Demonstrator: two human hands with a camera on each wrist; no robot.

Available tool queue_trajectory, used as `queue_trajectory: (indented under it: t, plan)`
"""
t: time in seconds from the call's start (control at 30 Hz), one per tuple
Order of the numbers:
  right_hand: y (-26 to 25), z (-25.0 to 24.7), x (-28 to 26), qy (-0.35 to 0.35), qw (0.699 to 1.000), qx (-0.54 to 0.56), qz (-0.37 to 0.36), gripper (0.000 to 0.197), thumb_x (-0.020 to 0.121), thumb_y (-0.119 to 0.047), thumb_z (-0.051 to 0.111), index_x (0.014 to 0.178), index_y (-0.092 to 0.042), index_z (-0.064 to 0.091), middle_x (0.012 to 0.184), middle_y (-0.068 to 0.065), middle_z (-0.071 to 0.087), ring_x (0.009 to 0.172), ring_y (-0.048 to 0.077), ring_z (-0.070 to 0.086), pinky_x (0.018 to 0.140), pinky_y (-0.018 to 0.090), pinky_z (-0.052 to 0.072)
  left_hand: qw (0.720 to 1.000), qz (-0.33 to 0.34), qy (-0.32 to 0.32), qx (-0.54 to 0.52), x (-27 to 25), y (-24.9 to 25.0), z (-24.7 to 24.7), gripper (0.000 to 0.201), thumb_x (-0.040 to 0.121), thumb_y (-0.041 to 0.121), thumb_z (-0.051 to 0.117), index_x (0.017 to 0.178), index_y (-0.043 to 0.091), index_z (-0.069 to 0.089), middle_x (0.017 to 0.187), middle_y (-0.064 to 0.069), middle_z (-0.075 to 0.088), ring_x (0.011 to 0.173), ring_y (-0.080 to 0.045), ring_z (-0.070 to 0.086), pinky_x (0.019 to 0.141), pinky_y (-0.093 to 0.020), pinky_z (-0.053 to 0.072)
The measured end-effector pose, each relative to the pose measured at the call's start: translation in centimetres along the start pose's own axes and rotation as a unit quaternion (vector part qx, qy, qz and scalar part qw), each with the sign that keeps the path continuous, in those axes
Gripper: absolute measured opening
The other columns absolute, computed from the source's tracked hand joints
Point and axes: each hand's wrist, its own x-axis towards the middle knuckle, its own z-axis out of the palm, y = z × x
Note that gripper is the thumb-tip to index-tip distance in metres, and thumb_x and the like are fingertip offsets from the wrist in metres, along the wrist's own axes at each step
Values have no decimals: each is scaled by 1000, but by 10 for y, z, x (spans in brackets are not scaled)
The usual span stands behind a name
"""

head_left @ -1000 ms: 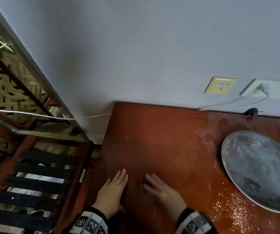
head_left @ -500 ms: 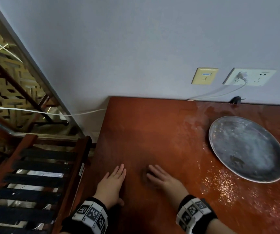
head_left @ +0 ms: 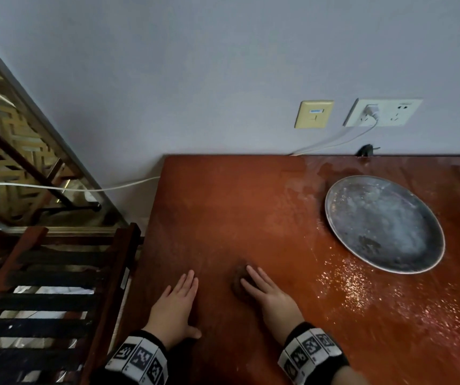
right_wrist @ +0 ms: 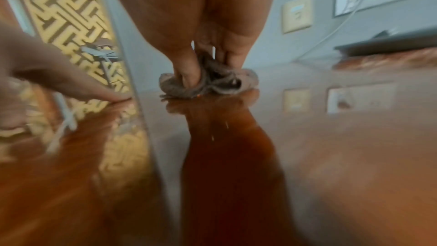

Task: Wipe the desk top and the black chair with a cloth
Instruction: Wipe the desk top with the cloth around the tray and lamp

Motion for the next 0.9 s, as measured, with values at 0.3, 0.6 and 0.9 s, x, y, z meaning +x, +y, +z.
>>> queue_trajectory:
  t: [0.3, 0.6, 0.9]
  plan:
    - [63, -32, -5, 44, 984, -2, 174, 58, 97, -9, 38, 149, -30, 21, 157, -7, -10, 146, 17, 0, 114, 37, 28, 1000, 19, -12, 6, 7, 22, 2, 104, 84, 49, 61, 150, 12, -12, 156, -2, -23, 145, -14, -15, 118, -32, -1]
    - [20, 50, -48, -5, 953, -179, -245, 37, 98, -29, 26, 120, -43, 52, 152, -6, 29, 140, 14, 25, 104, 14, 35, 999, 7, 32, 37, 19, 30, -6, 58, 100, 11, 31, 152, 11, 4, 159, -7, -6, 147, -15, -1, 118, -31, 6]
    - [103, -20, -39, 150, 973, 48, 167, 68, 87, 10, 43, 144, -27, 35, 152, -13, 0, 145, 13, 9, 115, 24, 20, 997, 63, 34, 22, 25, 47, 6, 67, 101, 35, 33, 151, 15, -7, 157, 0, -18, 145, -12, -13, 118, -29, 1]
